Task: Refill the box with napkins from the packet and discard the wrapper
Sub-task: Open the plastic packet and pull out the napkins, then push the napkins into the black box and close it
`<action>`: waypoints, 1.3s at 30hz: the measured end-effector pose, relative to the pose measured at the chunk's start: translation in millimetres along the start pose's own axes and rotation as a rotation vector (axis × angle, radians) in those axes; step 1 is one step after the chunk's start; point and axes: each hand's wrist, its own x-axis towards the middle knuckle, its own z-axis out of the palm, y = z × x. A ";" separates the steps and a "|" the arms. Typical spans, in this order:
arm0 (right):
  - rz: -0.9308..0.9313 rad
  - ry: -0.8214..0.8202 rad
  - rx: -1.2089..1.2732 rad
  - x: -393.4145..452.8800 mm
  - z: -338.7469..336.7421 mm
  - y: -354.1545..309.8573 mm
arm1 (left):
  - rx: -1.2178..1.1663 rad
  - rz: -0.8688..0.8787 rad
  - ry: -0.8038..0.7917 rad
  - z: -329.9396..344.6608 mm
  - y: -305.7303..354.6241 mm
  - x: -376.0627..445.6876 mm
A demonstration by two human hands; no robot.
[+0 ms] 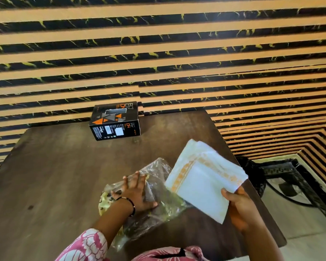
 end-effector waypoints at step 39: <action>-0.056 -0.295 -1.105 -5.4 123.8 96.9 | -0.181 -0.448 0.448 -4.8 -113.3 -68.1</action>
